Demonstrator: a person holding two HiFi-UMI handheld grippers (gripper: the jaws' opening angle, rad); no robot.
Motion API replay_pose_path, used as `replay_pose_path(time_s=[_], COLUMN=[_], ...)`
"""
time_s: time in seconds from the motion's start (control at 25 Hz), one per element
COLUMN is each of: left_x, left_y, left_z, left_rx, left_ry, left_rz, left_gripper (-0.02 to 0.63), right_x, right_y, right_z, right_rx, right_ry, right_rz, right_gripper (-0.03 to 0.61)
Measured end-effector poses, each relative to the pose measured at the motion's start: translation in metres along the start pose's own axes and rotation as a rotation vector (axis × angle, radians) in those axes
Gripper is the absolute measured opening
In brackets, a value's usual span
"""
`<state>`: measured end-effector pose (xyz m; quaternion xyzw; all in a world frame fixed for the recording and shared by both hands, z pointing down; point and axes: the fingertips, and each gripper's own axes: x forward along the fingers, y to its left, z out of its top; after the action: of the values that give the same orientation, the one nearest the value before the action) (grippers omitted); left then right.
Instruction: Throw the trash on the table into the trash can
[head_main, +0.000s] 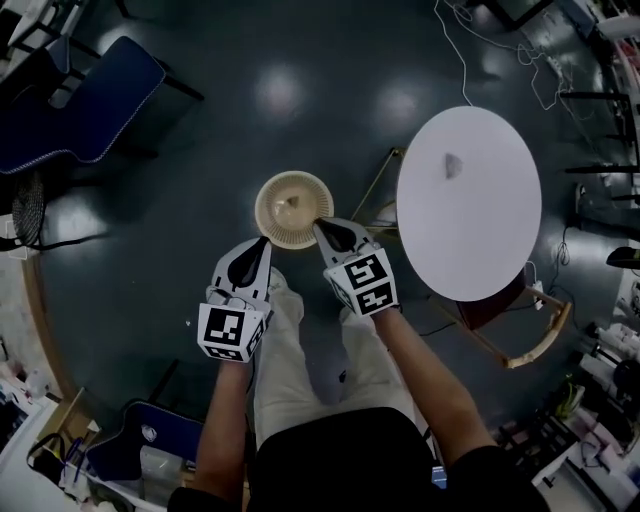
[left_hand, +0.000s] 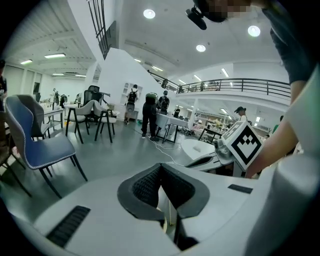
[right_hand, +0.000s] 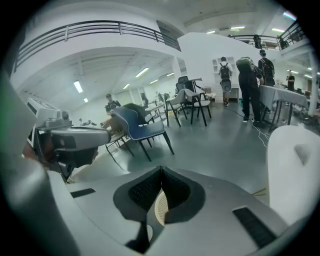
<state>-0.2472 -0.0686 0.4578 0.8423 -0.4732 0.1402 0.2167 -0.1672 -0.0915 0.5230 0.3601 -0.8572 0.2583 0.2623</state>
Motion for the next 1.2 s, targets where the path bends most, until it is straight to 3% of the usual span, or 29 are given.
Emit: replay_pose_path(time_s=[0.48, 0.64, 1.2], left_x=[-0.007, -0.014, 0.028], left_y=[-0.079, -0.099, -0.206], left_z=[0.089, 0.111, 0.124], left_rx=[0.082, 0.076, 0.177], left_ry=[-0.043, -0.053, -0.026], left_rz=[-0.072, -0.078, -0.232], left_gripper=[0.015, 0.015, 0.015], right_x=[-0.1, -0.132, -0.228], right_y=[-0.006, -0.011, -0.07], right_z=[0.056, 0.073, 0.045], right_rx=[0.016, 0.025, 0.019], right_ry=[-0.088, -0.119, -0.125], right_rz=[-0.032, -0.05, -0.125], right_gripper=[0.02, 0.02, 0.02])
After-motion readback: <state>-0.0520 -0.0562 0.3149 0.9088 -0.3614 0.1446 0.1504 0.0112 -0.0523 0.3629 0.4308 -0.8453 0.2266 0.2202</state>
